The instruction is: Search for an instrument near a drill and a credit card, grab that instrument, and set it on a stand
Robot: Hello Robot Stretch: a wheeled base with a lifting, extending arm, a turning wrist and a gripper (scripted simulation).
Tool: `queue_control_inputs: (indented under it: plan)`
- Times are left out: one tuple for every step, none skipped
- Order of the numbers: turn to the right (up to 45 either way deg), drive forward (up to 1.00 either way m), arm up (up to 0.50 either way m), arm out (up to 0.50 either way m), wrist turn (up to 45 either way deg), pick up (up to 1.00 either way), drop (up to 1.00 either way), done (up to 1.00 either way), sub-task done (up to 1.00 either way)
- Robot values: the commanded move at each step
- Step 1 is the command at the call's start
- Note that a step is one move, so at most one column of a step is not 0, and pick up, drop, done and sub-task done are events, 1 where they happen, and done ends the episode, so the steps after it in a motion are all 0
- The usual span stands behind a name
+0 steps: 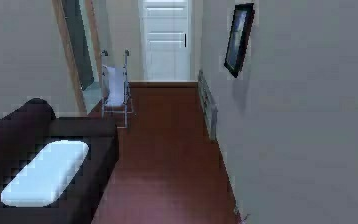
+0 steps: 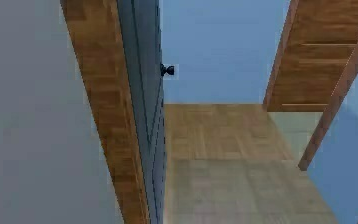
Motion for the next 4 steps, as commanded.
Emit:
queue_control_inputs:
  plan:
    - [-45.0,0.0,0.0,0.0,0.0,0.0,0.0,0.0,0.0]
    - [-42.0,0.0,0.0,0.0,0.0,0.0,0.0,0.0,0.0]
    - [0.0,0.15,0.0,0.0,0.0,0.0,0.0,0.0,0.0]
    - [-45.0,0.0,0.0,0.0,0.0,0.0,0.0,0.0,0.0]
